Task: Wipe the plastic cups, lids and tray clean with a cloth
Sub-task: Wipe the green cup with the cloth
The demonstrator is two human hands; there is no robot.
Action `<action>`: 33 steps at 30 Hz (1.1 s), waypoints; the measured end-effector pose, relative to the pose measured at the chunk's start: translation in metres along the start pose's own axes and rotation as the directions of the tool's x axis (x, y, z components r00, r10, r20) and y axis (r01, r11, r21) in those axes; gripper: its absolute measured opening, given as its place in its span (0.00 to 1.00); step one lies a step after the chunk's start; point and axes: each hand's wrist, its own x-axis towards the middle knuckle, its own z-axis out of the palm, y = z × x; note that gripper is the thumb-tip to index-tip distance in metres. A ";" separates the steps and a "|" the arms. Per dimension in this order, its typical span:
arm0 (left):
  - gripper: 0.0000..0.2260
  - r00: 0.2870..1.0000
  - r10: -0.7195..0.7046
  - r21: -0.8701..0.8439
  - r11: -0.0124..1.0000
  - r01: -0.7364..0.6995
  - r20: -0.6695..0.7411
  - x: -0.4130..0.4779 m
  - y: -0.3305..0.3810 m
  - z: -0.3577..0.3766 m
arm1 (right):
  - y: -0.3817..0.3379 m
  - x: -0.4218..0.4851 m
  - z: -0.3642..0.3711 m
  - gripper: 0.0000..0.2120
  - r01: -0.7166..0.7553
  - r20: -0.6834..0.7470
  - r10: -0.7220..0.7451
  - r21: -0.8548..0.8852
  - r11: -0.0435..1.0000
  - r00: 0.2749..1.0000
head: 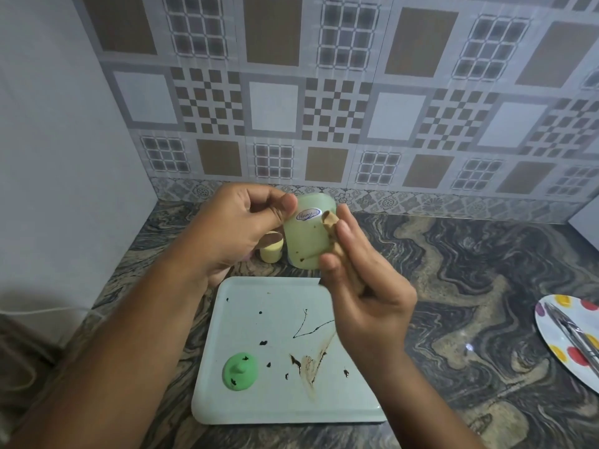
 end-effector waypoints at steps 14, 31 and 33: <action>0.19 0.997 -0.052 -0.021 0.998 0.051 -0.050 -0.006 0.006 -0.007 | 0.005 -0.005 -0.005 0.21 0.039 0.058 -0.034 -0.077 0.996 0.998; 0.08 0.997 0.064 -0.008 0.998 -0.064 0.034 0.000 0.004 -0.009 | 0.014 -0.022 0.010 0.12 0.267 0.032 -0.274 -0.363 0.893 0.961; 0.08 0.999 0.049 -0.039 0.998 -0.049 -0.017 0.001 0.001 -0.018 | 0.023 -0.025 0.006 0.11 0.228 0.105 -0.204 -0.353 0.907 0.973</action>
